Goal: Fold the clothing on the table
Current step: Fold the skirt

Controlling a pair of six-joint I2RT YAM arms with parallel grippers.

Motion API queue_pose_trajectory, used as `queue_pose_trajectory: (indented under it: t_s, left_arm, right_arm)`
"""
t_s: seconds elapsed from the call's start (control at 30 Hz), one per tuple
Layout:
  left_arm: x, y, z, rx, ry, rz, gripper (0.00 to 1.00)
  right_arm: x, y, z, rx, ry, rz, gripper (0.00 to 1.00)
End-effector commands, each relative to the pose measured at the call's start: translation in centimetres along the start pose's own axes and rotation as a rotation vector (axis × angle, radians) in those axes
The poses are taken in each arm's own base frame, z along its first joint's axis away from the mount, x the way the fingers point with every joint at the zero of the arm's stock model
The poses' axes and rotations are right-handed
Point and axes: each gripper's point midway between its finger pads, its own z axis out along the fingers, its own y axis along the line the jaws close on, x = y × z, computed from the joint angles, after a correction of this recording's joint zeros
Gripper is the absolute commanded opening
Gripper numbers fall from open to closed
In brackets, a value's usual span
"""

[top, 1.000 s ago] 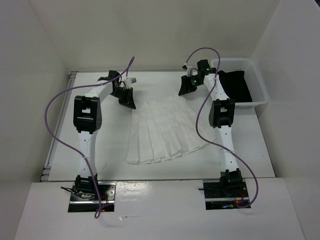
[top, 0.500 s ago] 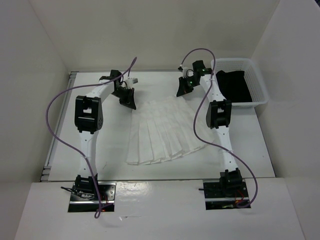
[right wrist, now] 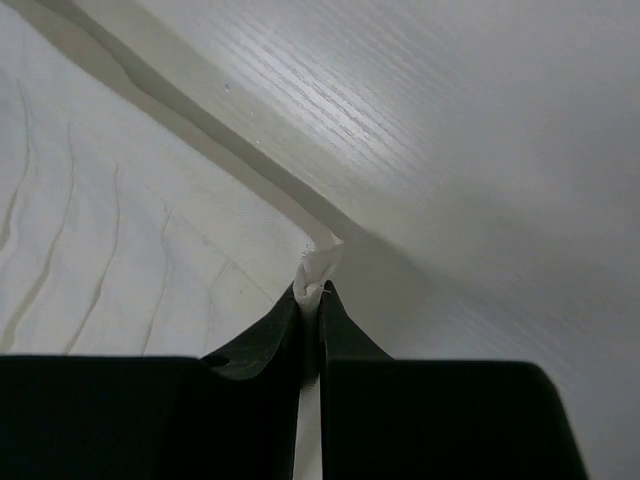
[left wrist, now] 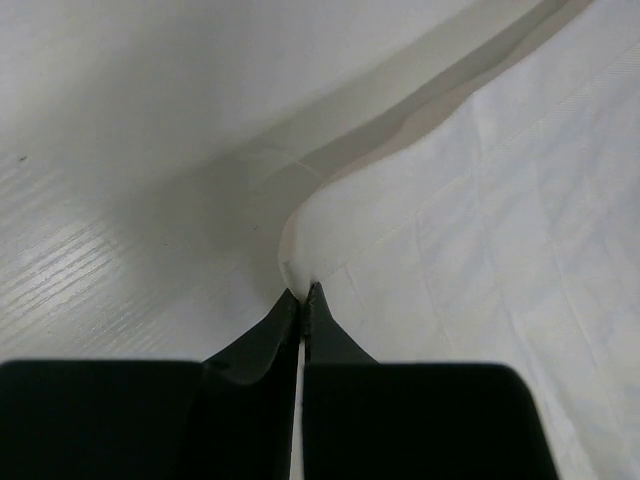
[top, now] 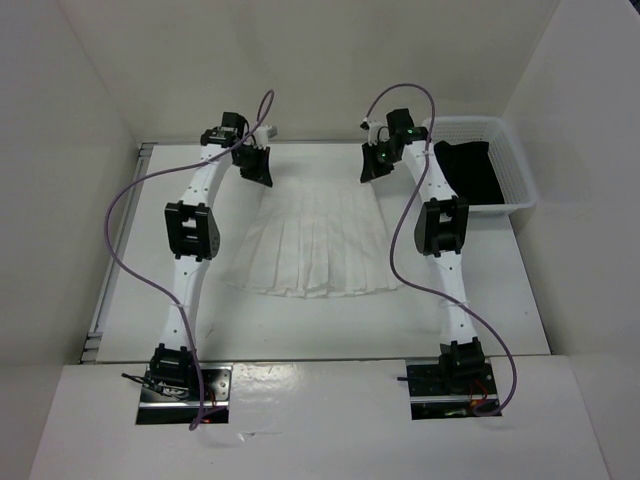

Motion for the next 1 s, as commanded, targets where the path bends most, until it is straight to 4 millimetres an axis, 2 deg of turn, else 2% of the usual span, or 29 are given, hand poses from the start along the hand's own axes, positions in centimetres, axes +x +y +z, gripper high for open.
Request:
queue_pose_trajectory:
  t_s: [0.0, 0.07, 0.17, 0.23, 0.3, 0.37, 0.4, 0.43, 0.5, 0.53, 0.57, 0.6, 0.7, 0.77, 0.8, 0.87, 0.9, 0.93, 0.97]
  left_arm:
    - [-0.5, -0.9, -1.4, -0.004, 0.008, 0.037, 0.01]
    - [-1.2, -2.5, -1.6, 0.047, -0.011, 0.043, 0.01]
    - [-2.4, -3.7, -3.1, 0.069, -0.044, 0.04, 0.01]
    - [-3.0, -4.6, -3.7, 0.071, -0.056, 0.057, 0.0]
    - [-3.9, -5.2, -5.0, 0.067, -0.082, 0.064, 0.0]
    - [-4.1, -5.6, -6.0, 0.058, -0.082, 0.064, 0.0]
    - [-4.1, -5.6, -6.0, 0.058, -0.082, 0.064, 0.0]
    - [-3.8, -6.1, -6.6, 0.06, -0.07, 0.057, 0.0]
    - [-3.9, -6.1, -7.0, 0.048, -0.068, 0.057, 0.0]
    - [-3.6, -6.2, -7.5, 0.04, -0.057, 0.059, 0.0]
    - [-4.2, -6.5, -8.2, 0.037, -0.076, 0.071, 0.0]
    - [-3.9, -6.4, -8.3, 0.025, -0.062, 0.064, 0.0]
    - [-4.6, -7.1, -10.4, 0.0, -0.084, 0.078, 0.0]
    - [-4.5, -6.9, -10.9, -0.025, -0.081, 0.077, 0.0]
    - [-4.3, -6.6, -10.7, -0.039, -0.071, 0.072, 0.0]
    - [-4.3, -6.1, -11.0, -0.074, -0.07, 0.064, 0.0]
    - [-4.6, -5.9, -11.0, -0.087, -0.079, 0.058, 0.0]
    - [-5.1, -6.6, -11.8, -0.105, -0.094, 0.076, 0.0]
    - [-6.0, -6.8, -12.8, -0.12, -0.127, 0.093, 0.0]
  right_arm:
    - [-6.0, 0.2, -6.1, 0.168, -0.147, -0.064, 0.0]
    - [-7.0, 0.3, -7.6, 0.203, -0.177, -0.063, 0.0]
    - [-8.5, 1.1, -9.7, 0.242, -0.216, -0.077, 0.0]
    - [-8.7, 1.8, -10.3, 0.248, -0.218, -0.084, 0.0]
    - [-9.2, 2.5, -11.6, 0.251, -0.237, -0.092, 0.0]
    - [-8.9, 3.0, -11.6, 0.252, -0.223, -0.093, 0.0]
    - [-9.2, 3.3, -12.2, 0.254, -0.237, -0.099, 0.0]
    - [-8.3, 3.0, -11.4, 0.25, -0.209, -0.087, 0.0]
    - [-8.7, 3.8, -12.3, 0.257, -0.227, -0.101, 0.0]
    - [-7.7, 3.7, -11.8, 0.253, -0.201, -0.09, 0.0]
    - [-7.6, 4.3, -11.7, 0.248, -0.198, -0.105, 0.0]
    - [-7.4, 4.4, -11.8, 0.248, -0.196, -0.105, 0.0]
    - [-6.2, 5.2, -12.1, 0.25, -0.191, -0.109, 0.0]
    - [-5.6, 5.2, -12.4, 0.26, -0.188, -0.108, 0.0]
    - [-4.4, 5.1, -11.8, 0.257, -0.163, -0.098, 0.0]
    - [-4.6, 5.4, -12.8, 0.271, -0.187, -0.106, 0.0]
    - [-3.7, 5.3, -12.4, 0.268, -0.169, -0.099, 0.0]
    - [-3.3, 5.4, -12.4, 0.267, -0.163, -0.097, 0.0]
    - [-3.6, 5.6, -13.0, 0.27, -0.179, -0.103, 0.0]
